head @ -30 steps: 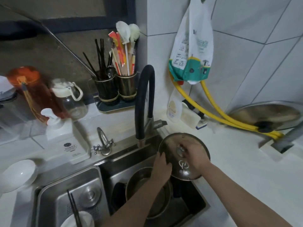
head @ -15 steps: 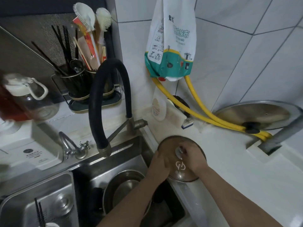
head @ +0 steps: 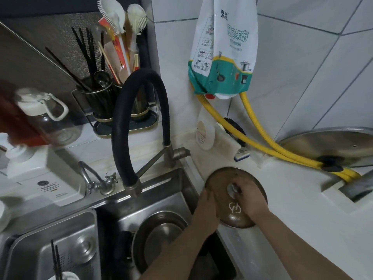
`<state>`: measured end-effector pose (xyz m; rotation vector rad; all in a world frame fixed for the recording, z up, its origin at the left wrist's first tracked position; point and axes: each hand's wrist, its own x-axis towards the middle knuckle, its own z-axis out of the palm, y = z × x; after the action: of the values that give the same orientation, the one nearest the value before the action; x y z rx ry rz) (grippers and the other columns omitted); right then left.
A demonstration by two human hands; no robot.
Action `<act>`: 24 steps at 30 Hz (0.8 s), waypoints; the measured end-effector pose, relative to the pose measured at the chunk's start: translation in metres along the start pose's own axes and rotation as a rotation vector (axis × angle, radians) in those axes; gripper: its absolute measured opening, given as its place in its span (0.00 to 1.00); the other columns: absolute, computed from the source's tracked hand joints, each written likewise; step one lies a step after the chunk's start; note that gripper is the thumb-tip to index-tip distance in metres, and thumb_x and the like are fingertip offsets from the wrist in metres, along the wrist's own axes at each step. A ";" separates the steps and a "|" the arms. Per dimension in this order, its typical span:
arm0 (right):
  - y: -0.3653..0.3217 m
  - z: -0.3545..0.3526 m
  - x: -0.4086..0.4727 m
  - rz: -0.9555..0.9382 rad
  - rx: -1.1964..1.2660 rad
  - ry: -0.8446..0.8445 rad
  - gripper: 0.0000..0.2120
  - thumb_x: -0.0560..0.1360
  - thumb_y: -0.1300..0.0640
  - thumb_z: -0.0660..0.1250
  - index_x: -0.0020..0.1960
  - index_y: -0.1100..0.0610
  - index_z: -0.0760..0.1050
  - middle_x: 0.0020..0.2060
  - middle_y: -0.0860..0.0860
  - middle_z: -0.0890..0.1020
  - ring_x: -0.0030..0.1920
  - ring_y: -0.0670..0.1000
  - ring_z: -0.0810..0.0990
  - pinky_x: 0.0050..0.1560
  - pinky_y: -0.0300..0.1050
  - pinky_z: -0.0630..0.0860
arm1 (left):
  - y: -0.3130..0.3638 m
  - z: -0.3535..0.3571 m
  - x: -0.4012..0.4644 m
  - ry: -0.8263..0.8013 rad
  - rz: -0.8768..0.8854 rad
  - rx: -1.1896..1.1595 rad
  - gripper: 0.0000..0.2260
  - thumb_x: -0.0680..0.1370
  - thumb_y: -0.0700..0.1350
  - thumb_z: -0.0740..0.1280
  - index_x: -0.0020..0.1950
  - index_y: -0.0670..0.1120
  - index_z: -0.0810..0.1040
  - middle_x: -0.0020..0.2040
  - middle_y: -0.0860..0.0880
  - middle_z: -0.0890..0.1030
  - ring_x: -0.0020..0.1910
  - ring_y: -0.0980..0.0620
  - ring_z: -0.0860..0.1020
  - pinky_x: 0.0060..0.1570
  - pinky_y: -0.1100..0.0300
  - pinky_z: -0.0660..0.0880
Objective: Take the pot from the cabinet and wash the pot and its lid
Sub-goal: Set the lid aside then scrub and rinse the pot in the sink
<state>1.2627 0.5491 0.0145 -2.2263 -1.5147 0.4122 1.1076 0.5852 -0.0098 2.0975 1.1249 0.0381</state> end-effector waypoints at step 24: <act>-0.137 0.051 0.041 -0.382 -0.429 -0.198 0.27 0.79 0.52 0.59 0.74 0.58 0.58 0.76 0.56 0.57 0.76 0.57 0.53 0.74 0.49 0.55 | -0.180 -0.043 -0.111 0.037 -0.277 0.153 0.32 0.75 0.45 0.62 0.77 0.48 0.55 0.76 0.46 0.62 0.75 0.46 0.59 0.74 0.53 0.59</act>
<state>1.1437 0.6400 0.0372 -2.1621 -2.2599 0.2050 0.8972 0.5908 -0.0566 2.0594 1.4718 -0.1465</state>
